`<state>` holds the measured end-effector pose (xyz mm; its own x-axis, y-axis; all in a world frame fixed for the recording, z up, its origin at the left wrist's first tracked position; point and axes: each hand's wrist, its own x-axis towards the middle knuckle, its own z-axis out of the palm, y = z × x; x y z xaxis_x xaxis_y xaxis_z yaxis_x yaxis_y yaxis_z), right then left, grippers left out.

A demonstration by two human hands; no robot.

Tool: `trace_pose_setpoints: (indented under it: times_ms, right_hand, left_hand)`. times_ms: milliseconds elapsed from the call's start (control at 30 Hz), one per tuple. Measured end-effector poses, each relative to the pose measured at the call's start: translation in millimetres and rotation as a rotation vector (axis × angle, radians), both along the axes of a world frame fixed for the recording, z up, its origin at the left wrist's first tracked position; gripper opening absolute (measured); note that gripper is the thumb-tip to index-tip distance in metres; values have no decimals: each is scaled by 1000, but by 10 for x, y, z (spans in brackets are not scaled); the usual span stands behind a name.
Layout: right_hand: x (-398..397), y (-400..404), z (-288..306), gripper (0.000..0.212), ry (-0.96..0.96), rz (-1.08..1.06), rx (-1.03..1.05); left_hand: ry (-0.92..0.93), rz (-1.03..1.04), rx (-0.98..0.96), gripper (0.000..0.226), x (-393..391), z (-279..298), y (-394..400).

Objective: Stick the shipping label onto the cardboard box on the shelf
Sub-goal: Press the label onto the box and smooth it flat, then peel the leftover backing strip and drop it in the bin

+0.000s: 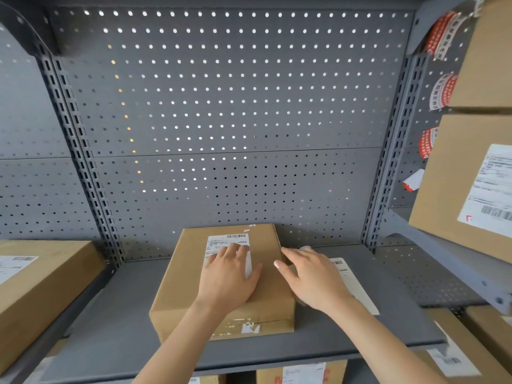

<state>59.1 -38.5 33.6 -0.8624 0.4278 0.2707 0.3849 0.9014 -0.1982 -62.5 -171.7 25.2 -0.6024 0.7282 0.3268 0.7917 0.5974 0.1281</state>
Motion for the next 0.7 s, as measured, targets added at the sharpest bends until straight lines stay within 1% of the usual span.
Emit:
trace_pose_setpoints:
  times_ms: [67,200,367,533,700]
  right_hand:
    - [31,120,-7,51,44,-25,0]
    - [91,379,-67,43,106,-61,-6]
    - [113,630,-203,39,38,-91,26]
    - [96,741,-303,44,-25,-84,20]
    - [23,755,-350,52,-123,-120,51]
  left_hand:
    - [-38,-41,15,44,42,22,147]
    - [-69,-109,72,33,153,73,412]
    - [-113,-137,126,35,226,26,598]
    - [-113,-148,136,34,220,-30,683]
    - [-93,-143,164,32,190,-55,717]
